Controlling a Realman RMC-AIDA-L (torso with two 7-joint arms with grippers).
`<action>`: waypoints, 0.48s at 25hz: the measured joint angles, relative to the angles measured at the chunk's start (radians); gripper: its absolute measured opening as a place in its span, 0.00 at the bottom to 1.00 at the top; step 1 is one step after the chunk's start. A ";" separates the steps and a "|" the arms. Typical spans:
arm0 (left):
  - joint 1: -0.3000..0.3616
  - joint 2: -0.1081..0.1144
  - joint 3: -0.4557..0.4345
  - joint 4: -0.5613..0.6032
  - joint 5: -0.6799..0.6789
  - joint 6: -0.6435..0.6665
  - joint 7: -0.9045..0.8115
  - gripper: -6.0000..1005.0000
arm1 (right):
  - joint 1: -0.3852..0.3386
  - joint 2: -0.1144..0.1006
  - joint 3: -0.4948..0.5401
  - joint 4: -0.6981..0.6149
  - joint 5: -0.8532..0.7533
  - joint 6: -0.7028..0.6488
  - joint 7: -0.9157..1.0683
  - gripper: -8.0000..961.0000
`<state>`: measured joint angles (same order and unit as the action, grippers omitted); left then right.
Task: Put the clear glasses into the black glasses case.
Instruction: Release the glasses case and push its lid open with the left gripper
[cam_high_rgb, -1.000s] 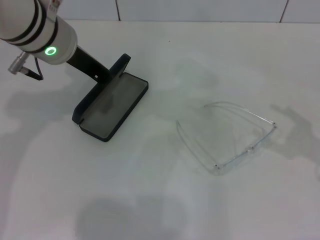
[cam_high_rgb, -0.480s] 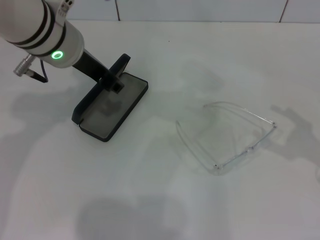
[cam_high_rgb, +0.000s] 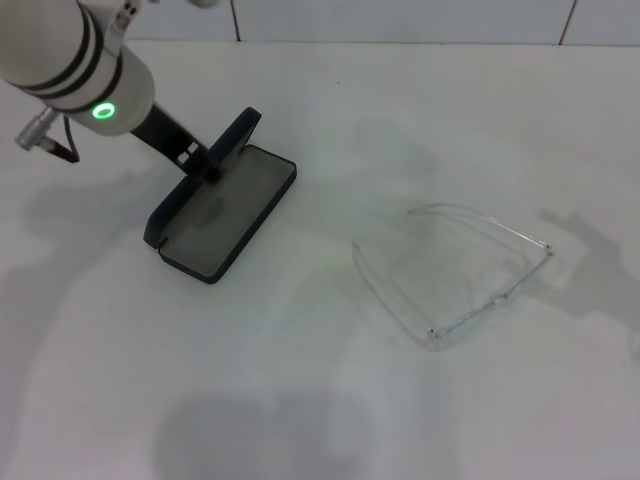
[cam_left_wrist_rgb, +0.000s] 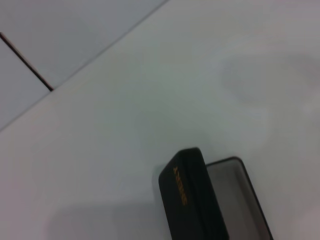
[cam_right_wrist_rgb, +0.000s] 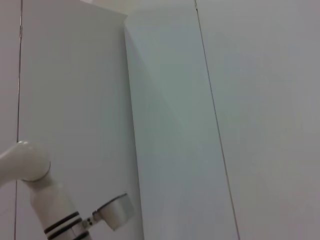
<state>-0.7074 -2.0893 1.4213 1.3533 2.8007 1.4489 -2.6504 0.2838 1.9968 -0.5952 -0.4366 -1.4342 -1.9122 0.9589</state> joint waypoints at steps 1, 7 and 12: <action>-0.001 0.000 0.000 -0.012 0.000 -0.006 0.003 0.48 | 0.001 0.000 0.000 0.004 0.000 0.000 -0.004 0.92; -0.010 0.000 -0.002 -0.063 -0.004 -0.032 0.012 0.48 | 0.003 -0.001 0.000 0.020 0.000 0.000 -0.017 0.92; -0.010 0.000 -0.001 -0.079 -0.005 -0.056 0.012 0.48 | 0.003 0.000 0.000 0.021 0.000 -0.001 -0.019 0.92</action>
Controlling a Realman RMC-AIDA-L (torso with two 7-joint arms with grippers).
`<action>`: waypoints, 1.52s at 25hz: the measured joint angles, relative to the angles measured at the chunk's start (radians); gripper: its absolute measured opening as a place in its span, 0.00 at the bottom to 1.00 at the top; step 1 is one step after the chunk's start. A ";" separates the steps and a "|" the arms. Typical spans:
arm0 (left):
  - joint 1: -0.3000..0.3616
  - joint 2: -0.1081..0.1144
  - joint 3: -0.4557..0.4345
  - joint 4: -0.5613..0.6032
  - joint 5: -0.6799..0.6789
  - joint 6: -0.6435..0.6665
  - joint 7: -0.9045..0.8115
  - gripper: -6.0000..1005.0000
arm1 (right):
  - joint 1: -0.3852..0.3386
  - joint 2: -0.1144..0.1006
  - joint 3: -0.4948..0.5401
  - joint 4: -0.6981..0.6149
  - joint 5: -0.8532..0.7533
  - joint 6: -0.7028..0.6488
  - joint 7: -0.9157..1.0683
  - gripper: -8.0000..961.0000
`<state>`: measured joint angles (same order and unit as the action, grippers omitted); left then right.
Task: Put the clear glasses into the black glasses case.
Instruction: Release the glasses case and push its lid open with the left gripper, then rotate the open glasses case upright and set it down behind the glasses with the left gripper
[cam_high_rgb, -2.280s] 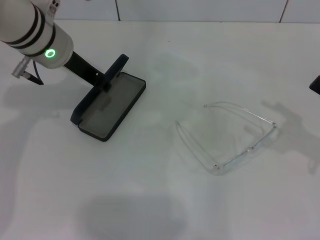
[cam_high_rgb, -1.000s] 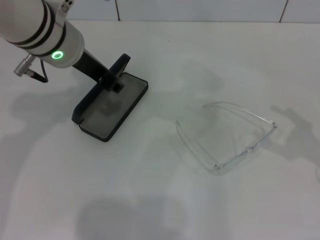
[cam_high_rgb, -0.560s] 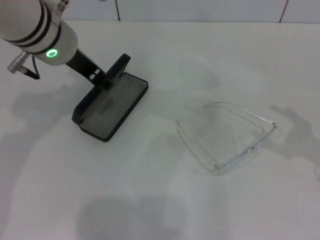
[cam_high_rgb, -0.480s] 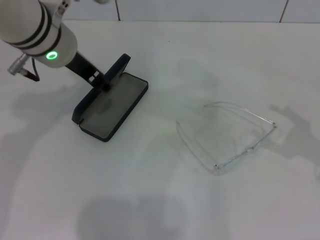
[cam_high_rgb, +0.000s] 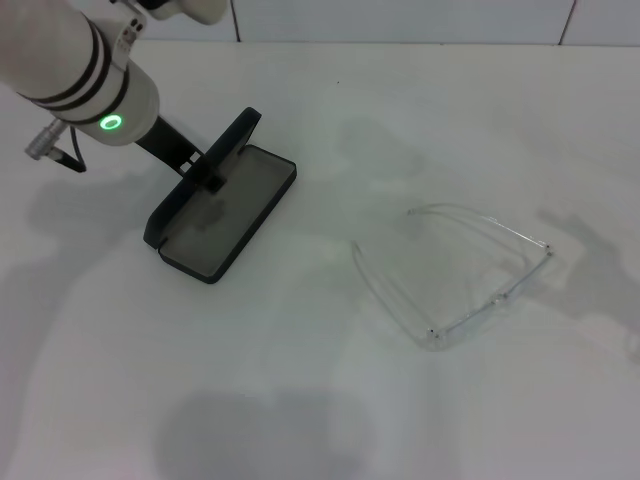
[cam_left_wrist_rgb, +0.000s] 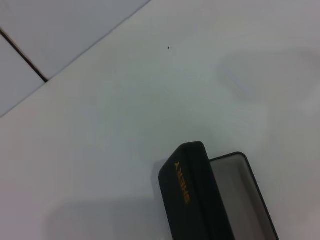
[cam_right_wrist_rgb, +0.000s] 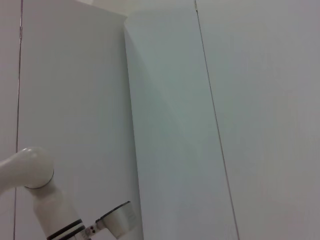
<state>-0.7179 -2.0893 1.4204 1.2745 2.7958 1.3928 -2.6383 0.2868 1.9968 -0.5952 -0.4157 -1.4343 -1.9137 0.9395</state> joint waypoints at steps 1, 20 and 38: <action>0.000 0.000 0.000 -0.005 0.000 -0.005 0.000 0.48 | 0.000 0.000 0.000 0.000 0.000 0.000 0.000 0.92; -0.017 -0.001 0.001 -0.065 -0.003 -0.019 -0.009 0.44 | -0.009 0.000 0.000 0.009 0.002 -0.013 -0.001 0.92; 0.118 -0.001 0.200 0.288 -0.001 0.023 -0.010 0.21 | -0.052 -0.007 0.224 0.098 0.013 -0.100 -0.016 0.92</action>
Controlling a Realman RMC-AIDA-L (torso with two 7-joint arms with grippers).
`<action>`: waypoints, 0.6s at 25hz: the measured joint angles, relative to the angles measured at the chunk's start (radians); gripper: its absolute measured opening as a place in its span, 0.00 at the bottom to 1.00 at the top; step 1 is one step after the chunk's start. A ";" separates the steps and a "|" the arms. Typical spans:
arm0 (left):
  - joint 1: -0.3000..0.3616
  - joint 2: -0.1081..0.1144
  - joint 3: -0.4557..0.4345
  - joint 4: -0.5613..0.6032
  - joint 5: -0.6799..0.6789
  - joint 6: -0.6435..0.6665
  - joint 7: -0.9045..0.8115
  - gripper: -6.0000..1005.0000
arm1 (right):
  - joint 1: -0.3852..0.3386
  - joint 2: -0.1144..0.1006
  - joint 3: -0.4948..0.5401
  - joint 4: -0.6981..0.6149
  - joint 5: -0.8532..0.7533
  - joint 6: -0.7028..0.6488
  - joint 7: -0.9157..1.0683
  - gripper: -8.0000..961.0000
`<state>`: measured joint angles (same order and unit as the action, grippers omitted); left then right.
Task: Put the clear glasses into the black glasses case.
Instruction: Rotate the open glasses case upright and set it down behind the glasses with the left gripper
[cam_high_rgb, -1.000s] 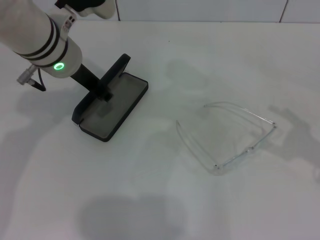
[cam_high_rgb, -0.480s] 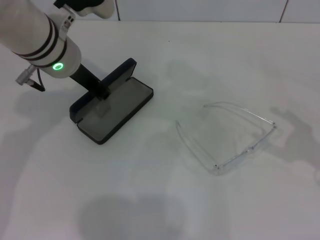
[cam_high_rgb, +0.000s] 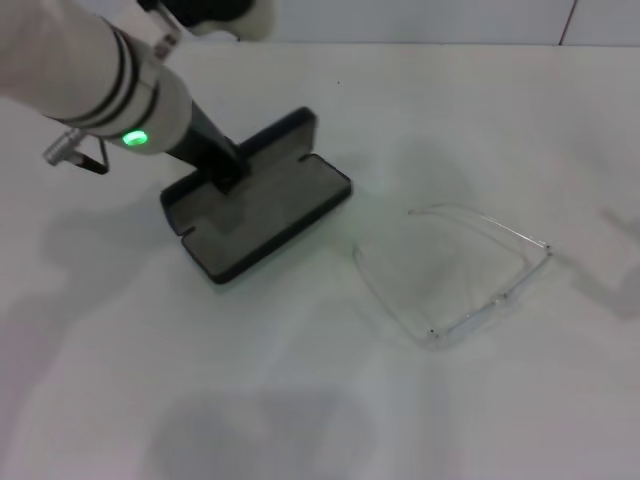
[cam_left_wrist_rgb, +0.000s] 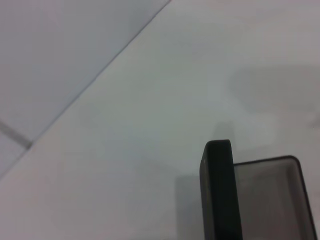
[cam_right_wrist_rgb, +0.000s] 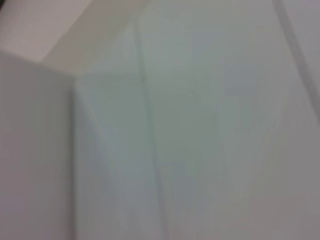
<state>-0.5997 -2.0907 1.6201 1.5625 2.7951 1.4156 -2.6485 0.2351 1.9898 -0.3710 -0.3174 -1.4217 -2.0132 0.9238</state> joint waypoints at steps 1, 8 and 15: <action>0.015 0.000 0.021 0.040 0.006 0.014 0.002 0.20 | -0.003 0.000 0.022 0.006 0.000 -0.005 0.000 0.92; 0.089 0.001 0.153 0.239 0.035 0.112 0.040 0.20 | -0.028 -0.002 0.107 0.021 0.007 -0.038 0.000 0.92; 0.172 0.001 0.258 0.325 0.036 0.132 0.150 0.21 | -0.039 -0.002 0.148 0.033 0.010 -0.045 0.000 0.92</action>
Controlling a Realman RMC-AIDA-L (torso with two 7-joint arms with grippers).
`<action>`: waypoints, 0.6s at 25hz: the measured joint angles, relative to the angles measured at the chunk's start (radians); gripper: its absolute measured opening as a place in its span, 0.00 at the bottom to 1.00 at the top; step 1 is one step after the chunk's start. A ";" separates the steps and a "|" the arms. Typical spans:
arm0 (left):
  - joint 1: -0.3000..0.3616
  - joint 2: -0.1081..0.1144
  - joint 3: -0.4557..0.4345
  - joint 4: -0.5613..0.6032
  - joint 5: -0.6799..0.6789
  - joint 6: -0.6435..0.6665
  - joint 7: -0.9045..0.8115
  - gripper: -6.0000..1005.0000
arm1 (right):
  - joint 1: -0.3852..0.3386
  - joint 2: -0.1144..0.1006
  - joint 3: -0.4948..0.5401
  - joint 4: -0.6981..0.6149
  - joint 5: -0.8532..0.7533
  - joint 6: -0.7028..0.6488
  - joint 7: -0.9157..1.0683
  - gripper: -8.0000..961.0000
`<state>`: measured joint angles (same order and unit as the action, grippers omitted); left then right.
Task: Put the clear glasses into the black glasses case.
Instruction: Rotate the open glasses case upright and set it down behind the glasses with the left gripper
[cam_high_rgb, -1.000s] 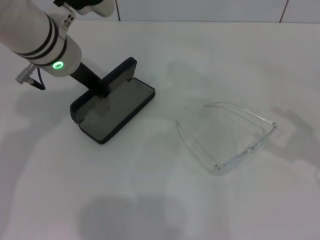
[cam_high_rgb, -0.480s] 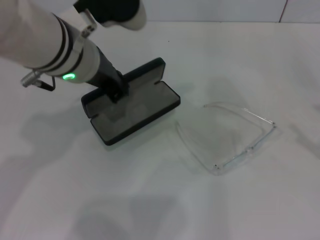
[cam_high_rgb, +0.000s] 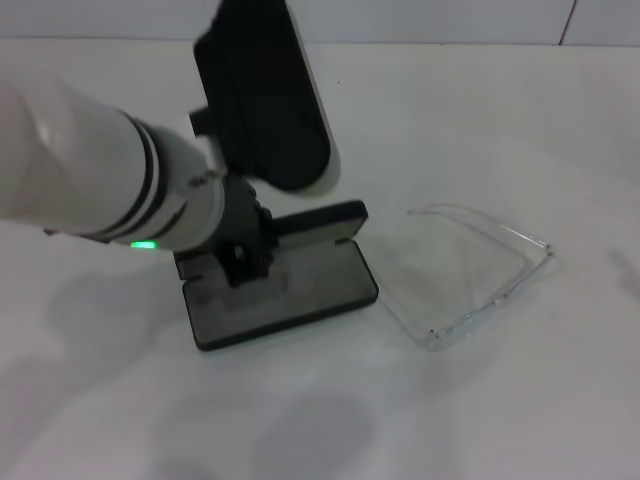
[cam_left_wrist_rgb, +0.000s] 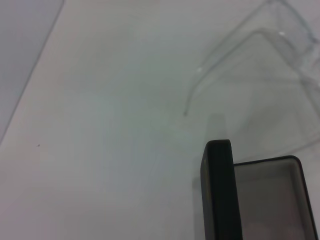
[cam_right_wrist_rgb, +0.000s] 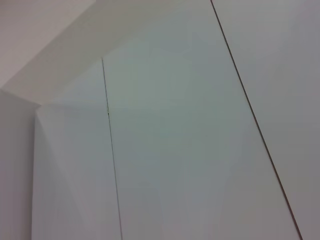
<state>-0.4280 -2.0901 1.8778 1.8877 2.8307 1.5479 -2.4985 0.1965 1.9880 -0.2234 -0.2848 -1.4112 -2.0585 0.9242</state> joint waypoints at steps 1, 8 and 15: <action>0.008 0.000 0.008 0.007 0.000 0.000 0.008 0.21 | 0.000 0.000 0.001 0.000 0.000 -0.003 0.001 0.92; 0.039 0.002 0.022 0.039 0.002 0.042 0.072 0.21 | -0.006 0.000 0.002 0.000 0.000 -0.008 0.001 0.92; 0.038 0.000 0.076 0.016 0.003 -0.001 0.096 0.21 | -0.004 0.000 0.003 -0.001 0.000 -0.009 0.001 0.92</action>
<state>-0.3895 -2.0903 1.9539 1.9041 2.8337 1.5466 -2.4028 0.1923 1.9879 -0.2208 -0.2853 -1.4112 -2.0679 0.9251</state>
